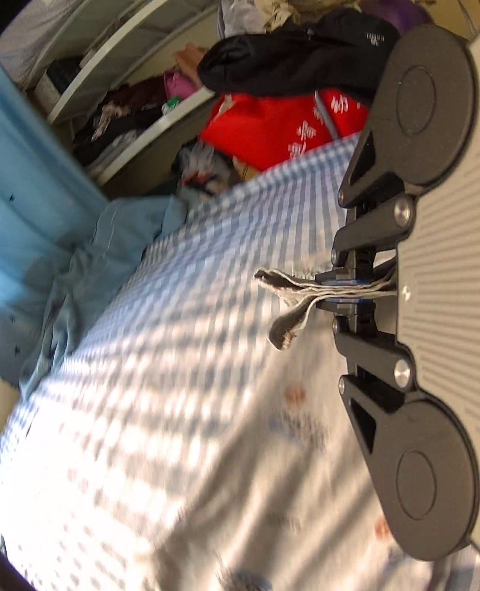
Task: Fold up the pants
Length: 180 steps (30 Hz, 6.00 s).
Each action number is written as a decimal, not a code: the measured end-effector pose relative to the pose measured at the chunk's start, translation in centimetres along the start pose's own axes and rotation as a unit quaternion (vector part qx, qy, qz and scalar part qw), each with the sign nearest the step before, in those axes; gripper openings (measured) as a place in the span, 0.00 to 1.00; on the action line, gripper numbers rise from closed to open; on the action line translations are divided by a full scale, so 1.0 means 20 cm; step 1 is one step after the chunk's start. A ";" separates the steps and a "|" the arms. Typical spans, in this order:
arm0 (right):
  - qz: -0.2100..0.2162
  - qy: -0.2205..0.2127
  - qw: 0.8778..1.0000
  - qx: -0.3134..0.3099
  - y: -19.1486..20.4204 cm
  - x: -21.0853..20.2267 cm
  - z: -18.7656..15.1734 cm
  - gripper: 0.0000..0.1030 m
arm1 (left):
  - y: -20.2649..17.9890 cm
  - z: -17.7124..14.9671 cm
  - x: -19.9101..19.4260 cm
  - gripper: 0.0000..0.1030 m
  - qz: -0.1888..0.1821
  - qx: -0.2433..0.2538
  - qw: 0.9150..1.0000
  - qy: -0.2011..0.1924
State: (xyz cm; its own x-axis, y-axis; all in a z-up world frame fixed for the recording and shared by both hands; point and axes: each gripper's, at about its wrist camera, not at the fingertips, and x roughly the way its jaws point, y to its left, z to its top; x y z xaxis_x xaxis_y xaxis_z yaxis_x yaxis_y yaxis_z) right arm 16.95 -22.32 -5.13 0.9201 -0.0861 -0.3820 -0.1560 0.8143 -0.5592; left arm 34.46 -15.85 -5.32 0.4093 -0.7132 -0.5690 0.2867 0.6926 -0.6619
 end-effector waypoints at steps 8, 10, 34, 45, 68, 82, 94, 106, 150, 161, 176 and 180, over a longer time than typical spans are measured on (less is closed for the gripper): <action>0.054 0.043 0.997 -0.024 0.22 0.13 0.01 0.01 | 0.31 -0.12 0.06 0.06 0.014 -0.037 0.999 0.001; 0.058 0.047 0.997 -0.022 0.24 0.16 0.01 0.01 | 0.33 -0.13 0.07 0.06 0.009 -0.041 0.999 0.000; 0.103 -0.033 0.994 -0.015 0.50 0.08 0.40 0.01 | 0.47 0.10 -0.57 0.06 0.073 0.020 0.996 -0.051; 0.150 0.002 0.987 -0.049 0.89 0.22 0.48 0.02 | 0.77 0.05 -0.57 0.06 0.138 0.049 0.989 -0.026; 0.092 -0.018 0.995 0.040 0.58 0.11 0.27 0.78 | 0.73 0.04 -0.64 0.71 0.169 0.079 0.981 -0.060; -0.076 0.040 0.991 0.103 -0.15 0.74 0.03 0.99 | 0.60 0.01 -0.31 0.95 0.341 0.187 0.914 -0.119; -0.067 0.036 0.989 0.129 -0.23 0.48 -0.06 0.99 | 0.54 -0.07 -0.52 1.00 0.337 0.164 0.915 -0.148; -0.009 0.009 0.995 0.094 -0.06 0.34 0.10 0.99 | 0.70 -0.27 -1.00 1.00 0.342 0.091 0.920 -0.168; 0.112 0.045 0.983 0.141 0.50 0.58 0.39 0.99 | 1.36 -0.03 -1.42 0.16 0.272 -0.141 0.896 -0.321; 0.123 0.039 0.963 0.238 0.20 0.49 0.29 0.99 | 0.71 0.20 -1.28 0.15 0.228 0.020 0.922 -0.311; 0.013 0.067 0.924 0.375 -0.40 0.21 -0.25 0.99 | -0.17 0.03 -0.57 0.15 0.099 0.237 0.948 -0.187; -0.010 0.089 0.916 0.391 -0.50 0.18 -0.40 0.99 | -0.26 -0.14 -0.31 0.15 0.093 0.282 0.945 -0.137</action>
State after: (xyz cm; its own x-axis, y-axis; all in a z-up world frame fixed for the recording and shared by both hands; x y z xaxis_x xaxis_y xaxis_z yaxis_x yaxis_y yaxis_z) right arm 19.03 -35.29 -6.85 0.8361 -0.1418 -0.5299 0.2303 0.9675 0.1044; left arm 28.07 -15.42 0.29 0.6854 -0.5722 -0.4504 0.5718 0.8058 -0.1536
